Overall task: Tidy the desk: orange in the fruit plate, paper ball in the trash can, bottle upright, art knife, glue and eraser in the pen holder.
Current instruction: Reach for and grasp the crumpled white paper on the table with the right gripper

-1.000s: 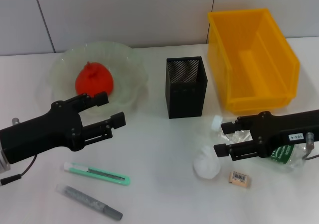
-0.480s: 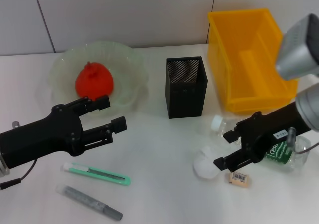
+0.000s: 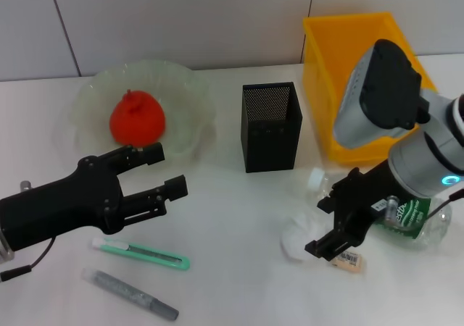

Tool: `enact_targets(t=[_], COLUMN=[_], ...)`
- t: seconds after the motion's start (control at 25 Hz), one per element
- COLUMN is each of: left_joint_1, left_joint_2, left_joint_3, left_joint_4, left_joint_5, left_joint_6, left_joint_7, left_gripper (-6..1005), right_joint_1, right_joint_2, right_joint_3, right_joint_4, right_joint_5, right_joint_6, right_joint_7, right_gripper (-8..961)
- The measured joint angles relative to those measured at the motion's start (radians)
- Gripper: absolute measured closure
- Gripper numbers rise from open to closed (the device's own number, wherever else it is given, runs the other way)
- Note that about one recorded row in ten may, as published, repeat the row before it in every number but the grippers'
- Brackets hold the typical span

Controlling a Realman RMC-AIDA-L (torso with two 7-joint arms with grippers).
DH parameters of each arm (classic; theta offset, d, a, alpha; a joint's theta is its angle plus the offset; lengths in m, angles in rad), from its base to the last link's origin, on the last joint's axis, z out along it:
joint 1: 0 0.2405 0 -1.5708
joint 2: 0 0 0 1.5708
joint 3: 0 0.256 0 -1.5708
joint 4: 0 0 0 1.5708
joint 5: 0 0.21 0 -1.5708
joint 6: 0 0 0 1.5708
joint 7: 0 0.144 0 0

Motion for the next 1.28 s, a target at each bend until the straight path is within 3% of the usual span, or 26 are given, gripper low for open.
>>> enact_targets(t=[0.44,1.28], left_joint_1=[0.009,0.008], left_joint_2=[-0.001,-0.002], left_joint_3=[-0.006,-0.006], left_joint_4=[0.002,0.0], left_joint_5=[-0.003,-0.003], left_joint_6=[0.02,0.033], left_joint_7=[-0.002,0.002], left_gripper=[214,215], right_joint_1=[0.011,0.045], right_joint_2=[0.002,0.003], right_joint_3=[-0.08,-0.113], right_joint_4=[-0.061,-0.171], right_joint_5=[-0.013,-0.036], right_joint_6=[0.085,0.18], right_joint_7=[0.004,0.027], right_gripper=[195,197])
